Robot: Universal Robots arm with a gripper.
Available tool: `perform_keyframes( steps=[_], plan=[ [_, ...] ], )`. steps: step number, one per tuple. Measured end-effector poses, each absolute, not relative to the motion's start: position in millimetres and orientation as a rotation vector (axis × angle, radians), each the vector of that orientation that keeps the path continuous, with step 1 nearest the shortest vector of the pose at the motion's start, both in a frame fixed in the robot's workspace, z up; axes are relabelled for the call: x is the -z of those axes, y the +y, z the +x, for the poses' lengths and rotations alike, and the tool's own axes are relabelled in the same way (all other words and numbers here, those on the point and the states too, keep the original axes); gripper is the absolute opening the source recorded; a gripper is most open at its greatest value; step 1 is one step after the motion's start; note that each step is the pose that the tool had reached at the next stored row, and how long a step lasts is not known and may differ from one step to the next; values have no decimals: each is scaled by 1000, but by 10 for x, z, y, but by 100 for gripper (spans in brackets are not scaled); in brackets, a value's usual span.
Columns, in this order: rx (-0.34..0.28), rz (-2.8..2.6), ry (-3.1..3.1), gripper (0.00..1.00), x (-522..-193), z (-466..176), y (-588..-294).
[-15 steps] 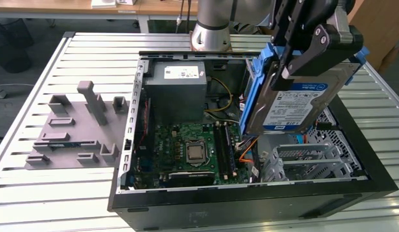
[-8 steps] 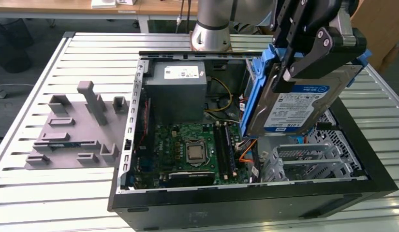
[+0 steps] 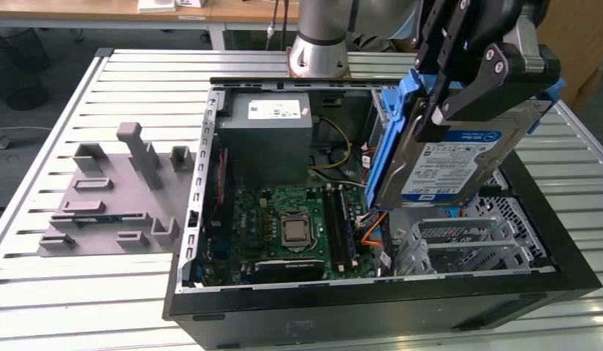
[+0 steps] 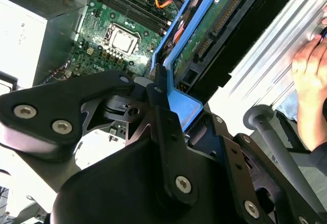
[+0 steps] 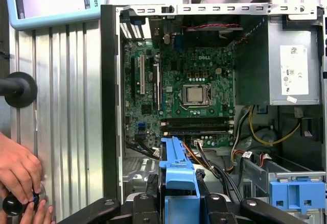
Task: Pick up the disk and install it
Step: 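Insert the disk into the insertion slot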
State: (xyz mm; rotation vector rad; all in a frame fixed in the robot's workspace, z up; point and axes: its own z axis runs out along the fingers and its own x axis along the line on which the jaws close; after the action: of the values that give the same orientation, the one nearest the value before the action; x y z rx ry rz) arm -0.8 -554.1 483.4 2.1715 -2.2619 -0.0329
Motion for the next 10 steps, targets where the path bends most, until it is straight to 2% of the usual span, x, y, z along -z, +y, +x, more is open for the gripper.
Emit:
perform_keyframes(
  steps=[10],
  plan=[
    [33,2171,-2263,36,-4828,20,-5595]
  ],
)
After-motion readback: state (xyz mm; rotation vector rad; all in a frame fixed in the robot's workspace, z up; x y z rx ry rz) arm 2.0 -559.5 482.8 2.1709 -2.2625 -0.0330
